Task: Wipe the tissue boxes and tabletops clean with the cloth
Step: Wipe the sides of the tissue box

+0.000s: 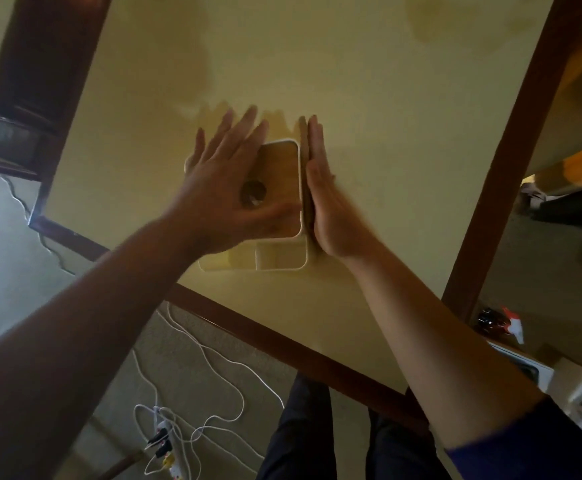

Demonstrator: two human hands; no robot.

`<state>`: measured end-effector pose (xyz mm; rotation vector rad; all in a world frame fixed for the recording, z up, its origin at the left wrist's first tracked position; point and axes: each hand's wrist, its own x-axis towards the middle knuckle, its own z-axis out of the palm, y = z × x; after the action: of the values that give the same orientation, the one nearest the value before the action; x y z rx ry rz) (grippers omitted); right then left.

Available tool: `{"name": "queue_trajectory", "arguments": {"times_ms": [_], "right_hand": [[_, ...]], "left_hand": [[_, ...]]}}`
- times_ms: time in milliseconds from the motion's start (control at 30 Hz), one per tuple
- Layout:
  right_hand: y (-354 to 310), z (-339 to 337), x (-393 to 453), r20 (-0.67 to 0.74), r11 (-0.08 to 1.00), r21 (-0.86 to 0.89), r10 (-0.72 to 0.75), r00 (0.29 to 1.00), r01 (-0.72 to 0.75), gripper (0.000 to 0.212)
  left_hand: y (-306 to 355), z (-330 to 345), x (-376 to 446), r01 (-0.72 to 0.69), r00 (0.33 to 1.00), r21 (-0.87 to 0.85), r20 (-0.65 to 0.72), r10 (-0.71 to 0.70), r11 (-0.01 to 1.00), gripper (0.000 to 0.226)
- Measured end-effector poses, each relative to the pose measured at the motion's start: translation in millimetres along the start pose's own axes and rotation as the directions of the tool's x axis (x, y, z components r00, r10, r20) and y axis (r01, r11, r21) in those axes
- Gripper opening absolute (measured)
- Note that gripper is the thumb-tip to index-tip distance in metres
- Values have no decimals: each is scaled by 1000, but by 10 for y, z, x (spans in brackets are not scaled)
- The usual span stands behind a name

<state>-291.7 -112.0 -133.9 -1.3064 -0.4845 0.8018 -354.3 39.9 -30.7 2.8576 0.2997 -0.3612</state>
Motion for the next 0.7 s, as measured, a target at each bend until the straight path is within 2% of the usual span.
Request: {"name": "queue_trajectory", "arguments": {"times_ms": [33,67,133,167,233,333,433,533,633,700], "right_hand": [[15,10,-5,-15,1000,15,6,1000,-6,61],[44,18,-20,-29,1000,21,7,1000,-7,62],[100,36,-58,-54,1000,10,-2,999,3,61],[115,48,-76,-58,1000,2,-8,998,8,60],[114,63,-110,-49,1000,5,-13,999,13,54],[117,61,-183,-51,999,-38,-7,999,5,57],[72,44,-307,-34,999,-39,28,999,-29,57],[25,18,-471,-24,996,-21,88,996,-88,58],[15,-9,-674,-13,993,-40,109,994,-109,57],[7,13,-846,36,995,-12,101,994,-101,52]], "left_hand": [[113,59,-27,170,982,-58,-70,-174,984,117],[231,130,-52,358,924,-118,-100,-370,926,115],[441,247,-88,641,741,-240,-54,-669,729,119],[508,281,-83,710,662,-301,-20,-749,636,123],[568,346,-16,762,565,-382,-4,-825,524,128],[591,422,56,783,524,-350,-77,-848,515,132],[561,437,48,744,581,-299,-150,-800,597,136],[433,404,-61,630,720,-228,-184,-669,742,139],[242,348,-197,395,897,-86,-178,-405,914,139],[125,293,-274,213,970,4,-119,-211,977,138]]}}
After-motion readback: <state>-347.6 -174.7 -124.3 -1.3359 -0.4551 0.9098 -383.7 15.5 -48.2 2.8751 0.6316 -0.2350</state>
